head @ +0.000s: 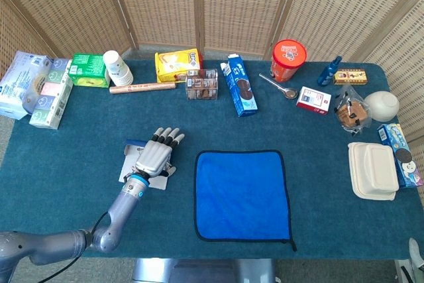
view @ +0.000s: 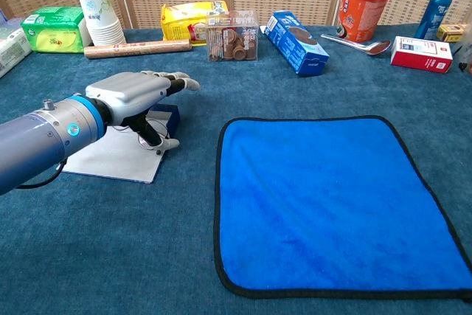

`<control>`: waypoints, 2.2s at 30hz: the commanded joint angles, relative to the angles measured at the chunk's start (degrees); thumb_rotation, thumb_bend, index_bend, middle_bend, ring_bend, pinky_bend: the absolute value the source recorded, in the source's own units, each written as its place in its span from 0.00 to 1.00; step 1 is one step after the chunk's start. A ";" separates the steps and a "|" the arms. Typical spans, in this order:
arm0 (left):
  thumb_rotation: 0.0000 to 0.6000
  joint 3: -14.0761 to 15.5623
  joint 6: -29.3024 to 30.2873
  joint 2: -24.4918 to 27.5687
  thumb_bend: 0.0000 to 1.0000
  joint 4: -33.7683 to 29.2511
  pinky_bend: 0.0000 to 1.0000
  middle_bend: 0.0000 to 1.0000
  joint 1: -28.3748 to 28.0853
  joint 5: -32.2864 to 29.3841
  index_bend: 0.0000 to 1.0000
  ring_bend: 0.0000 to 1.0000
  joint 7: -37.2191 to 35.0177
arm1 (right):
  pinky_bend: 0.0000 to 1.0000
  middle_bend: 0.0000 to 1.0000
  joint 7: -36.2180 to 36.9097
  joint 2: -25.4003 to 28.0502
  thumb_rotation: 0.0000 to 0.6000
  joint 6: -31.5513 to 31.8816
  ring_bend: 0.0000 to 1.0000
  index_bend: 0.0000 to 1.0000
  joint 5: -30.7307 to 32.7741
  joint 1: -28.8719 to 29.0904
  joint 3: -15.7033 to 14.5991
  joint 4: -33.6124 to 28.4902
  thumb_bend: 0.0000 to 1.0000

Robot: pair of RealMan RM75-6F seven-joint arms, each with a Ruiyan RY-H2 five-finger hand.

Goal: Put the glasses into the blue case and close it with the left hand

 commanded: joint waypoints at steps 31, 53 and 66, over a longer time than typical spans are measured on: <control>0.83 0.83 3.45 5.71 0.24 -2.60 0.00 0.00 3.42 2.44 0.00 0.00 -4.93 | 0.12 0.13 -1.15 0.23 0.67 0.02 0.00 0.04 -1.19 0.24 -0.04 -1.23 0.33; 0.83 3.49 2.65 8.99 0.24 -3.89 0.00 0.00 6.07 0.52 0.00 0.00 -3.08 | 0.12 0.13 -1.93 0.15 0.67 -0.14 0.00 0.03 -1.93 0.70 -0.25 -1.90 0.33; 0.83 0.92 1.04 5.91 0.24 0.50 0.00 0.00 3.87 -1.85 0.00 0.00 -1.70 | 0.12 0.13 -1.72 0.15 0.67 0.36 0.00 0.03 -1.78 0.33 -0.37 -1.77 0.33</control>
